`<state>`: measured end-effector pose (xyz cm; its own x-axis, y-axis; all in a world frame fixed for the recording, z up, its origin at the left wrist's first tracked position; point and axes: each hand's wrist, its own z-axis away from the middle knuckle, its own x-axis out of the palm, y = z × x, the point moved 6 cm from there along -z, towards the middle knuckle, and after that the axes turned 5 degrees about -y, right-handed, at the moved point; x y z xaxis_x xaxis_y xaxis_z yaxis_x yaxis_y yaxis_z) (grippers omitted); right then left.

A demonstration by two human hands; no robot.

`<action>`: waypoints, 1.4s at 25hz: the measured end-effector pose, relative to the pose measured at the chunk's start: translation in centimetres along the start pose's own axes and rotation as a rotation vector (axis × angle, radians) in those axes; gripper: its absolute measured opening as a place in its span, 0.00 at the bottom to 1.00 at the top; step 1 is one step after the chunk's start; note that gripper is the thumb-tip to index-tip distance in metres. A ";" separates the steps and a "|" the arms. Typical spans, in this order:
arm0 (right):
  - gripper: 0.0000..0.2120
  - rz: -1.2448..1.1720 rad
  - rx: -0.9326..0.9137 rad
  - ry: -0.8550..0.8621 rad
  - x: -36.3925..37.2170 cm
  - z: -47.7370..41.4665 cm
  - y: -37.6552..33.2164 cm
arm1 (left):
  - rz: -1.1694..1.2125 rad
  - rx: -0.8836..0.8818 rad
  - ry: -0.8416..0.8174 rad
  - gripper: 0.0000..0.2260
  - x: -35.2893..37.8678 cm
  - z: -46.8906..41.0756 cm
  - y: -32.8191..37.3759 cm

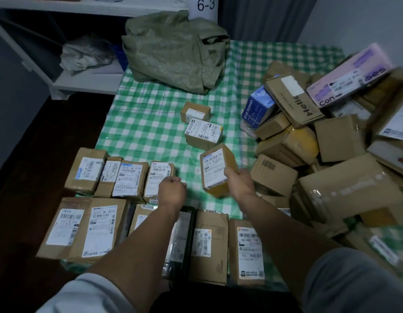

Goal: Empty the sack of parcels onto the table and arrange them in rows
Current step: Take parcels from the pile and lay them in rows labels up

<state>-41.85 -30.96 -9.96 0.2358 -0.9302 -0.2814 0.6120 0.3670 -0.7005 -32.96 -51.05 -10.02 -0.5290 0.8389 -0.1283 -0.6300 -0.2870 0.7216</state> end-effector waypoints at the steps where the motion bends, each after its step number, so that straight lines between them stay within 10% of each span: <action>1: 0.25 -0.106 0.012 -0.047 0.1 0.3 -0.1 | 0.018 -0.003 -0.039 0.05 0.5 0.2 0.4; 10: 0.15 -0.351 0.078 -0.182 3.0 3.1 1.0 | 0.065 -0.092 -0.420 0.12 1.8 2.2 1.4; 35: 0.12 0.362 0.055 -0.121 9.1 0.4 2.1 | -0.292 0.028 -0.162 0.13 -2.8 -4.8 0.6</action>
<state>-38.18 -38.65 -13.72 0.5295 -0.7356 -0.4225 0.5116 0.6742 -0.5327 -34.60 -55.82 -12.50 -0.2300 0.9471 -0.2239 -0.7246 -0.0130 0.6891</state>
